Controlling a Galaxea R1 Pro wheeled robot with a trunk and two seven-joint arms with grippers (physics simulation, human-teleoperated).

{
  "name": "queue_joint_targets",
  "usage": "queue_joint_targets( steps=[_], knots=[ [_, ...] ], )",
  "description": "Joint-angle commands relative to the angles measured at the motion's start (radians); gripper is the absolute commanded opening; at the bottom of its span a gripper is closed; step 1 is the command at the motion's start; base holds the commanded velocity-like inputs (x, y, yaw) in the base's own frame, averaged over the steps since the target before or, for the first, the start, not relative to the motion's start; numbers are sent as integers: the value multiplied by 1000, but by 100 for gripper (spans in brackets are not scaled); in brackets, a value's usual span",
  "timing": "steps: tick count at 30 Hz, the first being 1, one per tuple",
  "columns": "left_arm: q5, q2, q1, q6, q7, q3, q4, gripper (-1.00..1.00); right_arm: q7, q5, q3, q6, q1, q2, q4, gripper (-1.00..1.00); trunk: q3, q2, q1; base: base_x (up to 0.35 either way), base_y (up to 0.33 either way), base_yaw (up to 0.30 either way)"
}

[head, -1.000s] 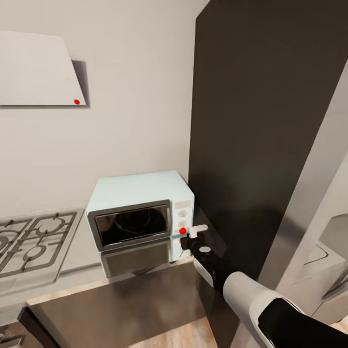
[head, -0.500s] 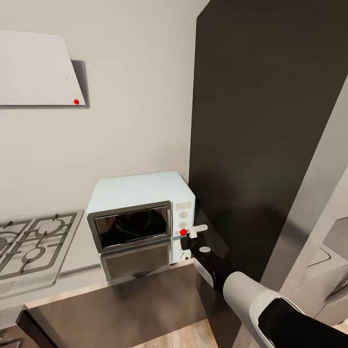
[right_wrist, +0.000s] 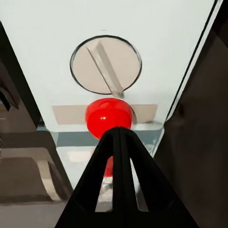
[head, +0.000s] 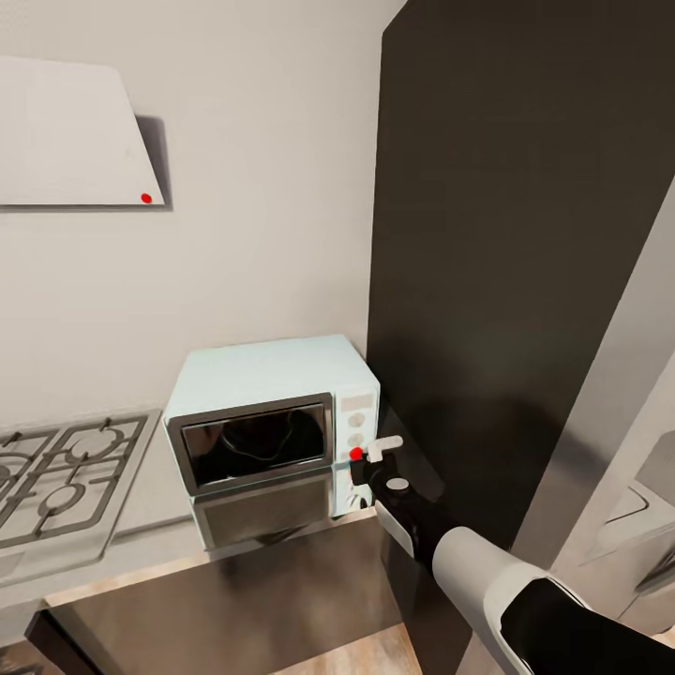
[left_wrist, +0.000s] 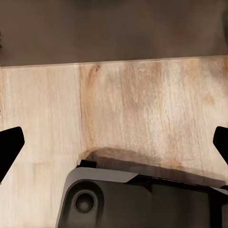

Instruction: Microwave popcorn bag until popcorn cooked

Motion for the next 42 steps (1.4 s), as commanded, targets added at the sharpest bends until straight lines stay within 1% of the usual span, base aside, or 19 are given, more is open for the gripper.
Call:
queue_joint_targets(
  steps=[1,6,19,22,26,38,42],
  knots=[
    [2,-1,0,-1,-2,3,-1,100,-5,-9,8,-2,-1,0,1,-100,-2,-2,1,193,174,0],
    [1,-1,0,-1,-2,3,-1,100,-5,-9,8,-2,-1,0,1,-100,-2,-2,1,162,135,0],
    [6,-1,-2,-1,-2,3,-1,100,-5,-10,8,-2,-1,0,1,-100,-2,-2,1,4,4,0],
    [6,-1,-3,-1,-3,3,-1,100,-5,-10,8,-2,5,0,1,-100,-2,-2,1,0,0,0],
    [6,-1,-4,-1,-2,4,-1,100,-5,-8,8,-5,31,0,4,-100,-2,-2,1,0,0,0],
    [5,-1,-4,-1,-2,3,-1,100,-5,-9,8,-5,34,0,5,-100,-2,-2,1,2,0,0],
    [6,-1,-4,-1,-2,4,-1,100,-5,-10,8,-7,33,0,5,-100,-2,-2,1,114,0,0]
  ],
)
